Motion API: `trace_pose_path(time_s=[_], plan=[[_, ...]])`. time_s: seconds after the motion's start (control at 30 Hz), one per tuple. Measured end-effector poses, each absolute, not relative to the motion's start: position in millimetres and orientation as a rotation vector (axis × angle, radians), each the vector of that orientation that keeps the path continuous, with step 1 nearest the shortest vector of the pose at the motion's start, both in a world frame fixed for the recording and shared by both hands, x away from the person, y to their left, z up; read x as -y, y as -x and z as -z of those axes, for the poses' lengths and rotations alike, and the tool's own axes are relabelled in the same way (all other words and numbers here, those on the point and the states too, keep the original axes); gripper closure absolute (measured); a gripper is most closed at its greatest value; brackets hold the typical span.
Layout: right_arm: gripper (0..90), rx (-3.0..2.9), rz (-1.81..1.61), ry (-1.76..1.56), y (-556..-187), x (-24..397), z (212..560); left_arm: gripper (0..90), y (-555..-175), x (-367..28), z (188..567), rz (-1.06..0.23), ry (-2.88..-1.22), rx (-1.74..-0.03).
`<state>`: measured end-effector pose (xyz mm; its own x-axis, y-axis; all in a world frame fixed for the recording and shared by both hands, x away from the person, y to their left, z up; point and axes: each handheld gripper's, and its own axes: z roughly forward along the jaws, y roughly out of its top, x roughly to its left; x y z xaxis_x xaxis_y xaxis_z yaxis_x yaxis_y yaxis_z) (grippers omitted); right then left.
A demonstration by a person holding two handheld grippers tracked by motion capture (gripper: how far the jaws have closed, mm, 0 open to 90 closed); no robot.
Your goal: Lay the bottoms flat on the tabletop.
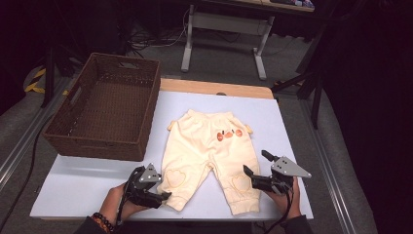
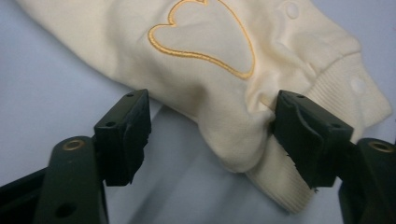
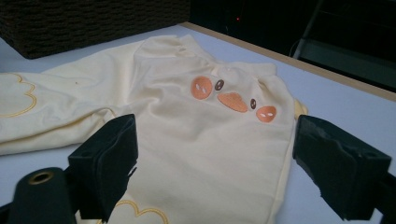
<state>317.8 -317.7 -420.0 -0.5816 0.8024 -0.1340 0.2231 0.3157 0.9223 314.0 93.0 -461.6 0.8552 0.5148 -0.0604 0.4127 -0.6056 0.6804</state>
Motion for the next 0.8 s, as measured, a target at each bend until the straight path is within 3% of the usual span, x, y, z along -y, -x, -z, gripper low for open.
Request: trace_pose_path(time_s=[0.2, 0.37, 0.8], plan=[[15.6, -1.994, -1.246, -0.903, -316.6, 318.7, 420.2, 50.3, -311.6, -92.5, 460.9, -0.145, -2.294, -0.629], [15.9, -1.999, -1.235, -0.9, -315.8, 318.0, 420.4, 73.2, -311.2, -93.6, 460.6, -0.07, -2.286, -0.606], [18.2, -2.01, -1.232, -0.9, -315.9, 317.7, 421.4, 79.2, -313.4, -108.2, 448.8, -0.157, -2.305, -0.56]])
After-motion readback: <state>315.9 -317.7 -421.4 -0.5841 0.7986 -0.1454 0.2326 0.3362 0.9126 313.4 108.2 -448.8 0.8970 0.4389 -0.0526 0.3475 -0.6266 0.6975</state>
